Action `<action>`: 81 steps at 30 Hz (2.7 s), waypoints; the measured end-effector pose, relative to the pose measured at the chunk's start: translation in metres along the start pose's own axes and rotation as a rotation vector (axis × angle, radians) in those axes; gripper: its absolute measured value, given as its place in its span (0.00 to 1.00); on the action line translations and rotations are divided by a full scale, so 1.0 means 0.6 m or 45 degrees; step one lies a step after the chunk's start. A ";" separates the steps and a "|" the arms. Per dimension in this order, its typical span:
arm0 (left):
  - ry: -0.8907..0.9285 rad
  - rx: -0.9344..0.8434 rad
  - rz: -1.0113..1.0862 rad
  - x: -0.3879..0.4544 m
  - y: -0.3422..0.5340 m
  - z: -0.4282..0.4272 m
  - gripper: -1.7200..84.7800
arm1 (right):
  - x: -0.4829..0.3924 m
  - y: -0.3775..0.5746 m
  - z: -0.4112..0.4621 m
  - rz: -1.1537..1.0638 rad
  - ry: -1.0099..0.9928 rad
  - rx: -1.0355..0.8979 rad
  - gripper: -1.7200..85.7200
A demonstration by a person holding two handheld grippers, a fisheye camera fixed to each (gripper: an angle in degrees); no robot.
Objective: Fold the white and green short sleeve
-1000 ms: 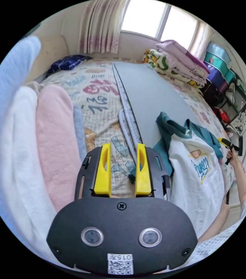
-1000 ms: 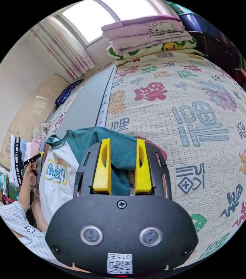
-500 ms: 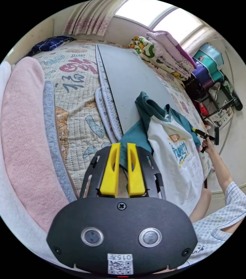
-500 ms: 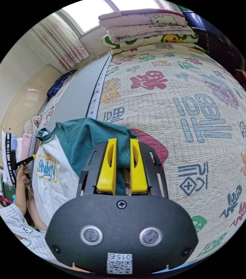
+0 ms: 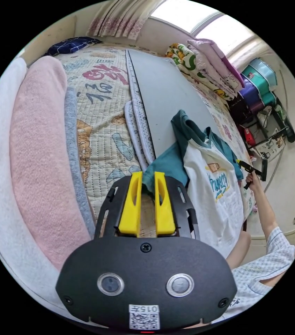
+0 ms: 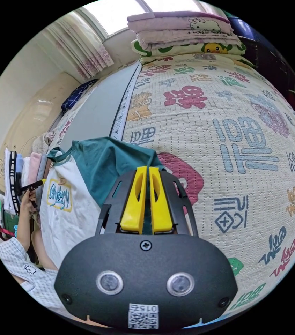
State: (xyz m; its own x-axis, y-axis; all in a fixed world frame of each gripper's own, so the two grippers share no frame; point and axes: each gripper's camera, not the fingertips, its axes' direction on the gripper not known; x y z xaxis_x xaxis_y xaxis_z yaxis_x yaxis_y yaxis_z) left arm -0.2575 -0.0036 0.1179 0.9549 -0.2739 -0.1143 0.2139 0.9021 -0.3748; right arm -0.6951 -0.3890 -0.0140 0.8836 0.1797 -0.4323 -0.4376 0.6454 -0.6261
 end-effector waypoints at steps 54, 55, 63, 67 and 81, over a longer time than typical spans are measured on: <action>-0.092 0.297 0.462 0.338 0.125 -0.114 0.03 | -0.074 0.113 0.214 -0.422 -0.100 0.233 0.04; -0.077 0.295 0.482 0.339 0.159 -0.129 0.03 | -0.061 0.144 0.193 -0.436 -0.130 0.266 0.04; 0.006 0.271 0.187 0.196 0.634 -0.261 0.08 | 0.179 0.534 0.101 -0.104 -0.218 0.187 0.11; 0.047 0.244 -0.064 0.119 0.774 -0.273 0.11 | 0.272 0.617 0.128 0.130 -0.307 0.154 0.14; 0.142 0.069 -0.197 0.037 0.888 -0.216 0.16 | 0.477 0.552 0.255 0.259 -0.390 -0.132 0.17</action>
State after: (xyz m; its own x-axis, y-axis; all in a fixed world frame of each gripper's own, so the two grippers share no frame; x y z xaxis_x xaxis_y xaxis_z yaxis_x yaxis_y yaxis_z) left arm -0.1487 0.4276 -0.2038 0.8816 -0.4435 -0.1617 0.3701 0.8620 -0.3463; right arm -0.5618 -0.0101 -0.2458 0.7788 0.5205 -0.3502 -0.6100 0.4981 -0.6163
